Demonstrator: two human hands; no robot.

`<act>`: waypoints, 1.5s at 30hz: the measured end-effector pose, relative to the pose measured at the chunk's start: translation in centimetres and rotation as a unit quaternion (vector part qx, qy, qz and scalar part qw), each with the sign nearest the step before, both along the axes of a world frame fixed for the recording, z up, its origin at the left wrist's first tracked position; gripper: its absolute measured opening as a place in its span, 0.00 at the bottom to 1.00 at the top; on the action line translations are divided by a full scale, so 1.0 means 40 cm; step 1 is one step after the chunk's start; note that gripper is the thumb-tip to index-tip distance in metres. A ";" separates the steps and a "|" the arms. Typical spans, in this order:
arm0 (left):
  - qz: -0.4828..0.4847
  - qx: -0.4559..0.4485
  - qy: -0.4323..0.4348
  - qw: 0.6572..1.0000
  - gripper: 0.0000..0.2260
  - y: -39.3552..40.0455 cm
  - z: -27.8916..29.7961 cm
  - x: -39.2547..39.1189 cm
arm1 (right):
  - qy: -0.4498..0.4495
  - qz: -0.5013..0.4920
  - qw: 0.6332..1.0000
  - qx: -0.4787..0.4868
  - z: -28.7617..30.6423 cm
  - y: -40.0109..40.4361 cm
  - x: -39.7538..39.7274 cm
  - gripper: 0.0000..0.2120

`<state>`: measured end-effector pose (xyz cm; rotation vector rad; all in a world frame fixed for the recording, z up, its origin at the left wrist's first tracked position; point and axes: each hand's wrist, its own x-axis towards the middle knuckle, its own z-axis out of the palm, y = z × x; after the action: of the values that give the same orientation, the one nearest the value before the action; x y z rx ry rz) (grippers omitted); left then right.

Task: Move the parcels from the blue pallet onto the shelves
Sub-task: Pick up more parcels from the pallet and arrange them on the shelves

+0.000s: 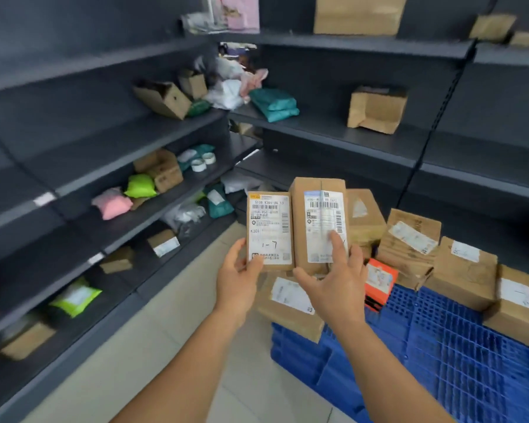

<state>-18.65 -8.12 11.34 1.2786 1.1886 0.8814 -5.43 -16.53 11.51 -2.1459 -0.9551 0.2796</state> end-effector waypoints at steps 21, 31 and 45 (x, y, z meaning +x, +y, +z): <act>0.312 0.114 -0.022 0.943 0.21 0.085 0.309 -0.933 | -0.041 0.317 0.940 0.120 0.297 0.352 -0.868 0.43; 0.416 0.186 -0.006 0.890 0.20 0.272 0.420 -1.217 | -0.044 0.424 0.886 0.182 0.409 0.635 -1.168 0.42; 0.569 0.223 0.006 0.792 0.17 0.443 0.568 -1.585 | -0.072 0.580 0.780 0.225 0.602 0.941 -1.616 0.40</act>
<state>-82.07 9.61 34.05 0.7941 1.8480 2.1293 -70.07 21.10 35.60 -0.9156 -2.1065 0.4054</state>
